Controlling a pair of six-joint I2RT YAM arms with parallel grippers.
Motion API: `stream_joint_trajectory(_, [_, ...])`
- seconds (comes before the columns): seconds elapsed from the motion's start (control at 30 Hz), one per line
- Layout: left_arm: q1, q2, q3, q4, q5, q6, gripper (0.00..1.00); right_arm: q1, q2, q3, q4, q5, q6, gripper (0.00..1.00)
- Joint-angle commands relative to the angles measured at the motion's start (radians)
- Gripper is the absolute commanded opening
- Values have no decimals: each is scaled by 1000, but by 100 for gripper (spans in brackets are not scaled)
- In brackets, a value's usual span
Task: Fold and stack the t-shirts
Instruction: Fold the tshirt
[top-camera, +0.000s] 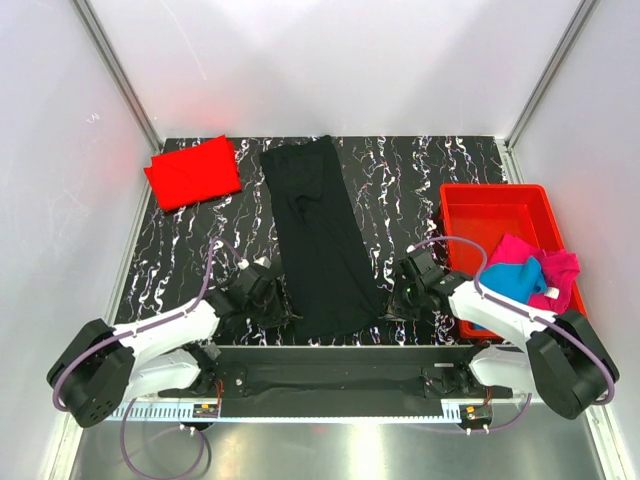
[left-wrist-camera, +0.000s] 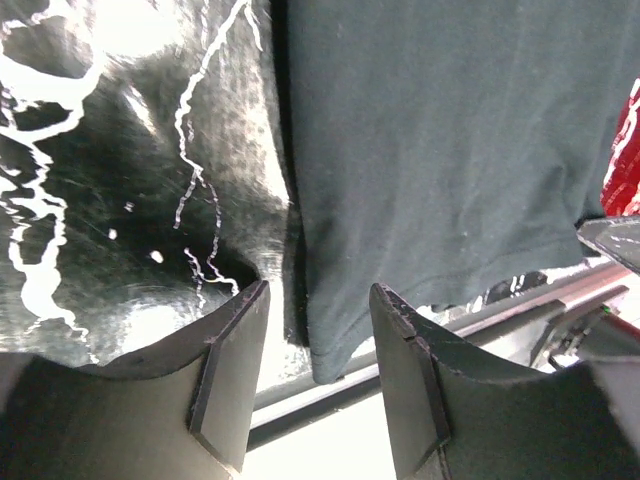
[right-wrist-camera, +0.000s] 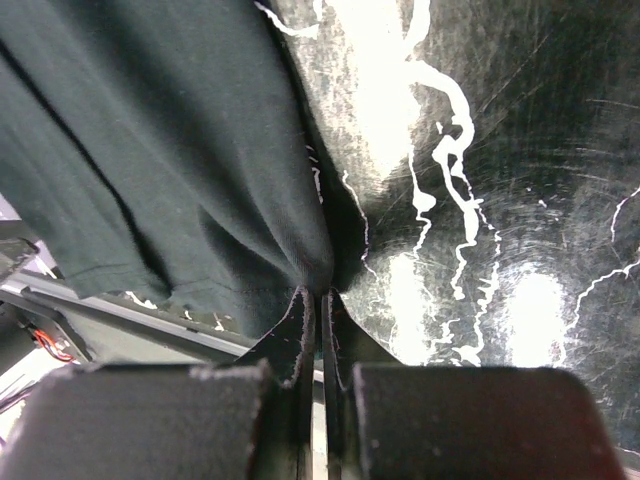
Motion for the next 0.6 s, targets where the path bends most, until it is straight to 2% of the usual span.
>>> stream_joint_trajectory(0.0, [-16, -14, -40, -18, 17, -29, 51, 8, -28, -4, -1, 10, 15, 3])
stream_joint_trajectory(0.23, [-50, 4, -67, 7, 6, -62, 51, 8, -23, -11, 22, 1, 24, 2])
stream_joint_trajectory(0.37, [-67, 35, -66, 22, -6, -68, 47, 8, -37, -9, 14, 6, 29, 2])
stream_joint_trajectory(0.47, [-70, 24, -52, 7, -9, -57, 20, 10, -54, 3, -15, 16, 35, 1])
stream_joint_trajectory(0.5, [-70, 18, -32, -27, -18, -51, 14, 10, -57, 8, -39, 25, 36, 0])
stream_joint_trajectory(0.53, [-68, 9, -23, -48, -27, -45, 0, 11, -70, 14, -59, 39, 39, 0])
stream_joint_trajectory(0.57, [-70, -19, -14, -94, -36, -39, 0, 11, -77, 28, -78, 61, 41, 0])
